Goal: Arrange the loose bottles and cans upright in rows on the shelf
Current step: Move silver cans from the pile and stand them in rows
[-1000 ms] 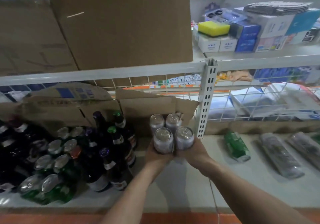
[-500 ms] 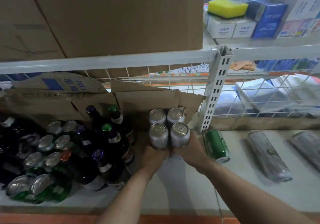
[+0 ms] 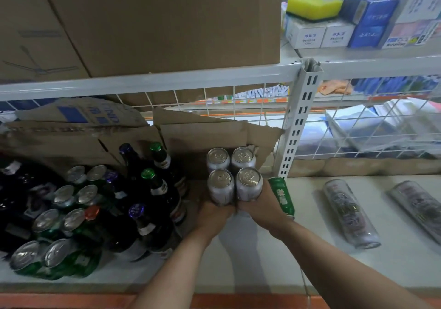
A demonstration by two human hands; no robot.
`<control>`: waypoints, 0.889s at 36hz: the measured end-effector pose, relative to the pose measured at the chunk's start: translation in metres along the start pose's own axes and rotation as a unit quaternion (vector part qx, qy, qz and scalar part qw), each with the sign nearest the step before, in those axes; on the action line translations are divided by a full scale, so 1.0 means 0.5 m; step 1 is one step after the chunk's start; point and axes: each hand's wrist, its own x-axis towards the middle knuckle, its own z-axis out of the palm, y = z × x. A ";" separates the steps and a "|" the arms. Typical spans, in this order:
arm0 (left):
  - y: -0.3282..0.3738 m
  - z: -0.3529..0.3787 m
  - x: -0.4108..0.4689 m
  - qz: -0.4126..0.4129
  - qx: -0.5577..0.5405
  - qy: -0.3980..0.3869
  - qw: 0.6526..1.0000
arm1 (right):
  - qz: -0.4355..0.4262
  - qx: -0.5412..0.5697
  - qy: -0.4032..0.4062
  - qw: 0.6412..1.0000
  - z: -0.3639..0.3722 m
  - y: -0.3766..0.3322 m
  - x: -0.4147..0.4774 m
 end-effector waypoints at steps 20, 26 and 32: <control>-0.003 -0.018 -0.024 0.059 0.049 -0.015 0.997 | 0.051 -0.020 0.045 0.997 -0.005 0.005 -0.039; -0.006 -0.018 -0.010 0.078 0.083 -0.004 0.993 | 0.065 -0.014 0.054 0.996 0.006 0.045 -0.018; -0.006 -0.018 -0.012 0.102 0.076 -0.012 0.992 | 0.070 -0.043 0.062 0.995 0.015 0.089 0.006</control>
